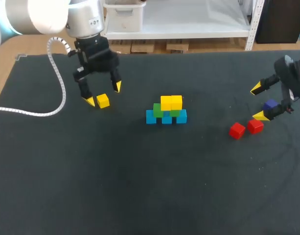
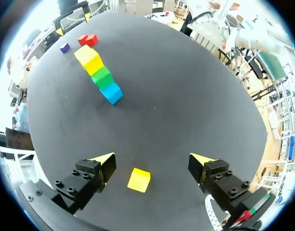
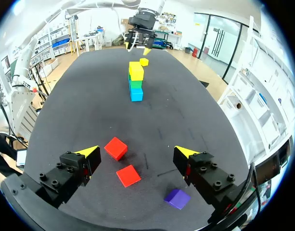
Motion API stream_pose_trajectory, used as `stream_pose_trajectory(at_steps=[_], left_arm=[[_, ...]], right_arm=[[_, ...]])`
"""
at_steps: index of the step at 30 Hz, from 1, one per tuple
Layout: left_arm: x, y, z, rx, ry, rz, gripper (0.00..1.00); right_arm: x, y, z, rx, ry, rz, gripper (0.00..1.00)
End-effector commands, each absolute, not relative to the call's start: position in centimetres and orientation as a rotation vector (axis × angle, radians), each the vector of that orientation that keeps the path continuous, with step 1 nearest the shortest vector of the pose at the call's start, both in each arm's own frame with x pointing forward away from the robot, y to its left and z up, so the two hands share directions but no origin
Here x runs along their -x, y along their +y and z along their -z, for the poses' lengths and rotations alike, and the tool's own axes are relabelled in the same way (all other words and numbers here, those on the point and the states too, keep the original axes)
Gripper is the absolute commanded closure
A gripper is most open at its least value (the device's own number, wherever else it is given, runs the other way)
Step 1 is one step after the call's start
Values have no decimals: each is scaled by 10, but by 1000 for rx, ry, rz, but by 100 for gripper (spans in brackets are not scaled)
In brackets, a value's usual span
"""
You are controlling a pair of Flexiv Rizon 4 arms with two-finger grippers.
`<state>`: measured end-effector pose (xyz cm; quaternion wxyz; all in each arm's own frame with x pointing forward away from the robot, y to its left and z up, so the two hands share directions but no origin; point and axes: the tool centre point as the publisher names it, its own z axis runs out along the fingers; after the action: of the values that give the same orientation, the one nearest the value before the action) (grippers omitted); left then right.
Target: Place the blue cubes, place green cubes on the blue cubes, place the yellow cubes on the green cubes, then place the red cubes on the yellow cubes, and place purple cube on the red cubes.
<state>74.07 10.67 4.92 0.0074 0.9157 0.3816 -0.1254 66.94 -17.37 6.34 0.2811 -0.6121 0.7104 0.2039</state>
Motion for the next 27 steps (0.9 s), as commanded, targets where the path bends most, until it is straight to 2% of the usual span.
stream_pose_trajectory(at_steps=[1, 27], left_arm=[[-745, 110, -40, -2870, 1187, 389, 0], [-782, 123, -12, -2959, 1103, 303, 0]], right_arm=[[-669, -174, -63, 1640, 1902, -547, 0], [-669, -174, -63, 1640, 1902, -547, 0]])
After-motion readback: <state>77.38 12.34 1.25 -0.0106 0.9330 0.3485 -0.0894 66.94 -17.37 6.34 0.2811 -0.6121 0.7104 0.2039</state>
